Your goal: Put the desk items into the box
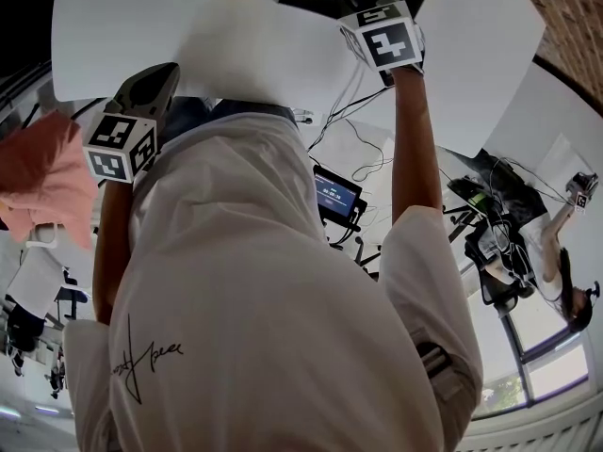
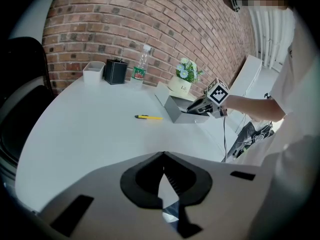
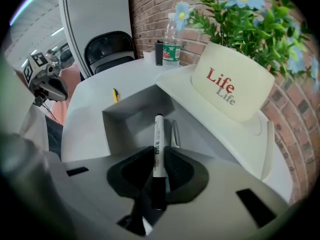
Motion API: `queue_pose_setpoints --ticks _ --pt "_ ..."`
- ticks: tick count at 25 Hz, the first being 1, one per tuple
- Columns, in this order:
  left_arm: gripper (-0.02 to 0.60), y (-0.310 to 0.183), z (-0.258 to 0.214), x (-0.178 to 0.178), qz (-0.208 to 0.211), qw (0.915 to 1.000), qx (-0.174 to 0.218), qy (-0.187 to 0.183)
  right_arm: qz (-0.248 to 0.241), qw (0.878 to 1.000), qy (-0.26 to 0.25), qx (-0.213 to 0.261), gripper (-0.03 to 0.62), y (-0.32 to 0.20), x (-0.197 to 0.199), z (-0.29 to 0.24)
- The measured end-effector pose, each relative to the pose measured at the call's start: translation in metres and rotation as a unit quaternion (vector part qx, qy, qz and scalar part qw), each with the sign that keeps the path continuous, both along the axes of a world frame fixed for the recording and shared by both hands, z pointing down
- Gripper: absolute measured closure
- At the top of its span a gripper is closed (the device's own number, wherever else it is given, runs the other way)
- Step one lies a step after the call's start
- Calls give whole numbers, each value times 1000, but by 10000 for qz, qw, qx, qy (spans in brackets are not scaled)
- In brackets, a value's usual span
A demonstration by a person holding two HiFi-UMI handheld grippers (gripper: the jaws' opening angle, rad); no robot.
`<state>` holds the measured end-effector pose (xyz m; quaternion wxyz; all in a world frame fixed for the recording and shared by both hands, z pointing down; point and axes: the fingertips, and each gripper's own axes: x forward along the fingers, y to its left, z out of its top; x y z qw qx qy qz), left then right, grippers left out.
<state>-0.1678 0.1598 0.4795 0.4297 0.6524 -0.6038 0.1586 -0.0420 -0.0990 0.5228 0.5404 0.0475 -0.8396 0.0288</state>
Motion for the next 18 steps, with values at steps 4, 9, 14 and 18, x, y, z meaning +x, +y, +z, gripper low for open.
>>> queue_pose_setpoints --ticks 4,9,14,18 --pt "575 1 1 0 -7 10000 -8 -11 22 10000 22 -7 511 0 0 4" --pt "575 0 1 0 -9 10000 3 -32 47 10000 22 -13 505 -1 1 5" --pt "575 -1 -1 1 -4 10000 34 -25 137 9999 -52 14 499 -6 0 0" --pt "575 -5 -1 1 31 10000 70 -34 208 9996 -138 100 499 -10 0 -6"
